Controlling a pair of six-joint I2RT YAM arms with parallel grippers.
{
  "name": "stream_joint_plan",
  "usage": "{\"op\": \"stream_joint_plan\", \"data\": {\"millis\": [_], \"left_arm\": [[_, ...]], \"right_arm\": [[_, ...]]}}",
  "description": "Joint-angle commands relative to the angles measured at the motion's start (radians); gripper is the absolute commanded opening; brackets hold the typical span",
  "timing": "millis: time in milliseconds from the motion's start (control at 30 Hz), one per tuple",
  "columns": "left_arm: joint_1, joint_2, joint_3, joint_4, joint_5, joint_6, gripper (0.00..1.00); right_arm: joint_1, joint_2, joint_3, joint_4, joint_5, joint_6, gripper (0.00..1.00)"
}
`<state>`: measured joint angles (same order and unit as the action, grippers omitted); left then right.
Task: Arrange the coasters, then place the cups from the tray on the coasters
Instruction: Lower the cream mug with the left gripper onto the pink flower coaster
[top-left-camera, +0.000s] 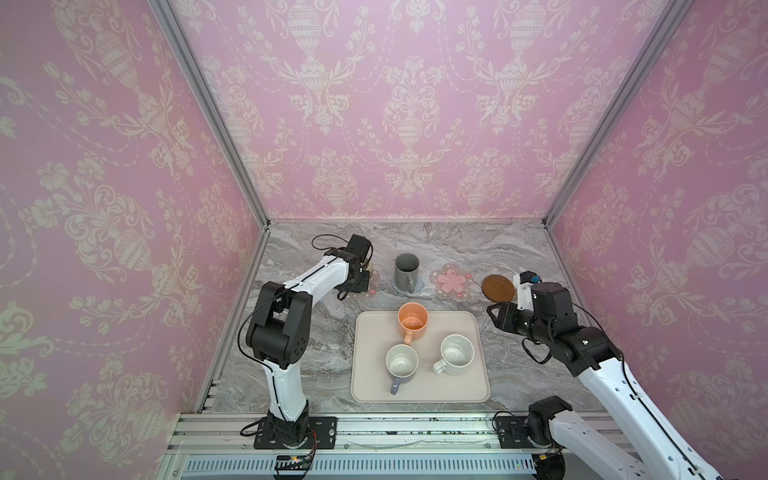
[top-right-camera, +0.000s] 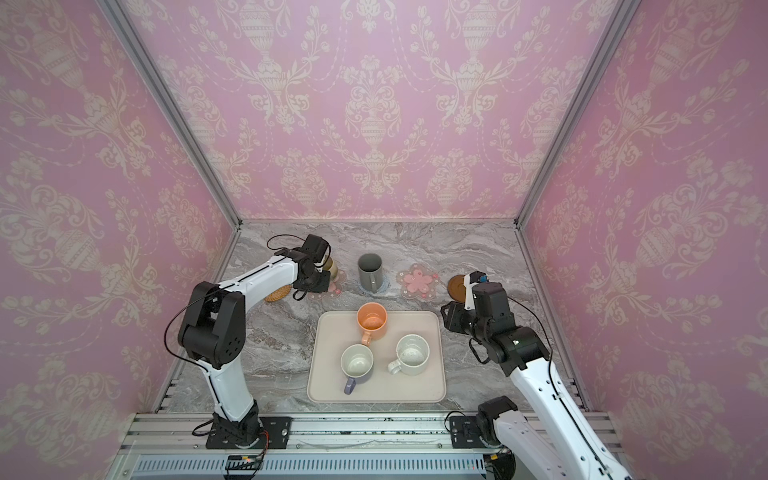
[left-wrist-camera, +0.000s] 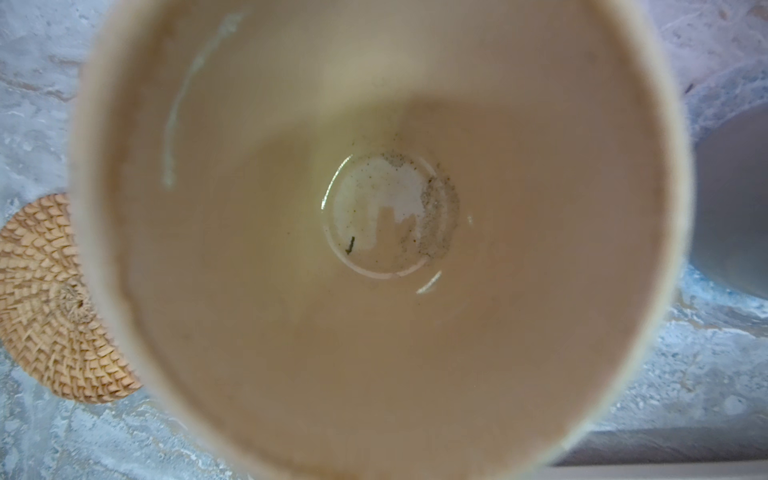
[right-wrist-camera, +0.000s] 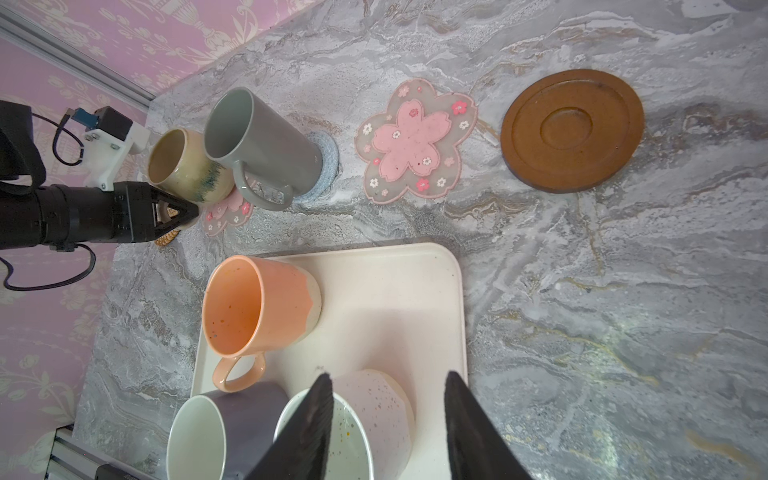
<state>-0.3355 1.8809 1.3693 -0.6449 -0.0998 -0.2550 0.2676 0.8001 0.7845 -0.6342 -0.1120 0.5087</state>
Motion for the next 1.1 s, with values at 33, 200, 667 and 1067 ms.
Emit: {"op": "stream_joint_plan", "data": {"millis": [33, 200, 667, 1067], "left_arm": [[0.004, -0.032, -0.012, 0.063, 0.021, -0.002, 0.0], [0.005, -0.034, -0.027, 0.066, -0.002, -0.003, 0.0], [0.004, -0.071, -0.023, 0.077, -0.02, 0.018, 0.0], [0.008, -0.068, -0.061, 0.109, -0.053, 0.012, 0.0]], "right_arm": [[-0.007, -0.024, 0.006, 0.002, 0.011, 0.023, 0.45], [-0.007, -0.04, 0.004, -0.005, 0.011, 0.027, 0.45], [-0.007, -0.059, 0.002, -0.012, 0.013, 0.035, 0.45], [-0.007, -0.052, 0.008, -0.008, 0.009, 0.035, 0.45]]}}
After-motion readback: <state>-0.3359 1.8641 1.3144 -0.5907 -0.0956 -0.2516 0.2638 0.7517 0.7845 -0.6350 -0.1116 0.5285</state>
